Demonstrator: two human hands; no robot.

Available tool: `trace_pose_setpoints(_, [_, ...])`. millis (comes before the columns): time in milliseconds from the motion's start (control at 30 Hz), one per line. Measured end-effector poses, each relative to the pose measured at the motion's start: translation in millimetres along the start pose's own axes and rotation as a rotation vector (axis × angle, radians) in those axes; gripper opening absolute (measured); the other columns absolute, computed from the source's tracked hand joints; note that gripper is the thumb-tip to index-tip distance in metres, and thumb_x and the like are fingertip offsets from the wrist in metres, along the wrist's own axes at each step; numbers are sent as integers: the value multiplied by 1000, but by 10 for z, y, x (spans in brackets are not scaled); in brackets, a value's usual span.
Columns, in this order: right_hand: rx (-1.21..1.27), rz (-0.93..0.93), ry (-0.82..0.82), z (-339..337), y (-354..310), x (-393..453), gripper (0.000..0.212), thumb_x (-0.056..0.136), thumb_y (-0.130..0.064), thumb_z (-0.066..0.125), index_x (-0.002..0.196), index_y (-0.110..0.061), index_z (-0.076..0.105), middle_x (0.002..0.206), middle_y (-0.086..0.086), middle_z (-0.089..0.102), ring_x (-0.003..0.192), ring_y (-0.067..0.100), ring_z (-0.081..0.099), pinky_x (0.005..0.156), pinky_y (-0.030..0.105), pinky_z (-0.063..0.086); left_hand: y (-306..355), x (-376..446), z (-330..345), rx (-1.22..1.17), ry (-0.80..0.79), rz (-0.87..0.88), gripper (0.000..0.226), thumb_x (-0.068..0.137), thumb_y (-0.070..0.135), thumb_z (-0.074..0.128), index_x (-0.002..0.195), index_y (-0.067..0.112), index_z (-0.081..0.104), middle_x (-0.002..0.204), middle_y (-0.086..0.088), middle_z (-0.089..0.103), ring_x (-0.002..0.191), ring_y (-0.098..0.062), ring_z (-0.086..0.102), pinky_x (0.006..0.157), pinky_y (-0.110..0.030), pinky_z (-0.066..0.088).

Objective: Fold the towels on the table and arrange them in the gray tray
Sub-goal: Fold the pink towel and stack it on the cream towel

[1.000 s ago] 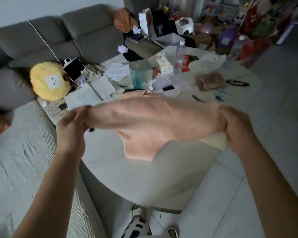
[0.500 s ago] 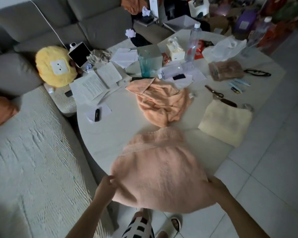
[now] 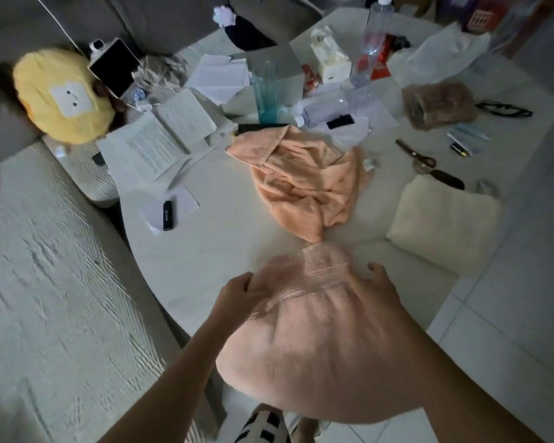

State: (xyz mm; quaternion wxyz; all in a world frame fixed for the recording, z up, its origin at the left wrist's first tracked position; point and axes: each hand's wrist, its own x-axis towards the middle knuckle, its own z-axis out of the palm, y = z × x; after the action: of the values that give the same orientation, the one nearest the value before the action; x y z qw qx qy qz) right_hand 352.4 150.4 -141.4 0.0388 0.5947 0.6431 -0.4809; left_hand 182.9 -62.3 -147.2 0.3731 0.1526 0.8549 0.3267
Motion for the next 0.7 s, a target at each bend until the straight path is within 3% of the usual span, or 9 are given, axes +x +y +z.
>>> trace_pose_setpoints(67, [-39, 24, -28, -35, 1, 12, 37, 85, -49, 62, 106, -19, 66, 100, 3, 72, 97, 28, 68, 79, 39, 53, -11, -103, 23, 76, -81, 131, 14, 68, 42, 64, 71, 30, 56, 64, 17, 56, 59, -3, 48, 53, -16, 35])
trace_pose_setpoints(133, [-110, -11, -51, -97, 9, -17, 20, 85, -34, 63, 85, -16, 69, 83, 7, 72, 82, 26, 69, 75, 40, 53, -116, -163, 39, 179, -209, 225, 22, 69, 47, 65, 90, 47, 61, 96, 23, 56, 89, -3, 51, 74, -15, 40])
trace_pose_setpoints(200, [-103, -27, -1, -198, -3, -55, 9, 83, -25, 62, 80, -16, 64, 79, 8, 68, 72, 23, 64, 67, 37, 50, -237, -125, 19, 195, -236, 211, 45, 75, 43, 70, 119, 35, 65, 121, 11, 54, 111, -16, 48, 94, -33, 45])
trace_pose_setpoints(233, [-85, -40, 25, -245, -32, -75, 6, 82, -22, 61, 79, -17, 60, 77, 8, 66, 69, 22, 60, 62, 36, 45, -282, -67, -8, 163, -179, 197, 45, 78, 38, 72, 122, 26, 66, 124, 5, 54, 114, -20, 49, 97, -39, 46])
trace_pose_setpoints(300, [-66, -56, 60, -284, -117, -128, 5, 80, -24, 60, 79, -22, 56, 74, 3, 63, 66, 21, 58, 57, 31, 41, -285, 43, -75, 82, -88, 189, 38, 81, 31, 74, 117, 20, 68, 117, 5, 56, 110, -18, 53, 91, -30, 48])
trace_pose_setpoints(367, [-37, -48, 93, -197, -218, -192, 6, 77, -33, 59, 80, -28, 58, 67, -6, 63, 64, 16, 60, 53, 27, 41, -196, 137, -146, -36, -174, 105, 28, 81, 32, 74, 107, 27, 66, 107, 7, 63, 97, -14, 60, 78, -21, 48])
trace_pose_setpoints(500, [-52, 12, 264, 177, -430, -270, 32, 74, -66, 43, 85, -41, 61, 62, -29, 61, 47, 0, 60, 48, 21, 37, 20, 254, -180, -171, -442, -12, 49, 68, 32, 73, 117, 26, 64, 109, 1, 71, 103, -19, 65, 91, -37, 50])
trace_pose_setpoints(600, [-37, 42, 140, 271, -450, -209, 48, 70, -82, 41, 84, -41, 62, 61, -26, 64, 49, -12, 58, 50, 25, 42, 53, 296, -187, -236, -556, -107, 65, 68, 22, 73, 130, 27, 56, 122, 2, 64, 115, -19, 58, 97, -35, 46])
trace_pose_setpoints(700, [-5, -8, 3, 223, -343, -145, 35, 65, -72, 61, 88, -45, 60, 71, -23, 69, 57, -9, 63, 57, 27, 47, -61, 286, -217, -183, -698, -196, 65, 72, 19, 74, 134, 30, 57, 128, 2, 62, 119, -19, 56, 102, -37, 44])
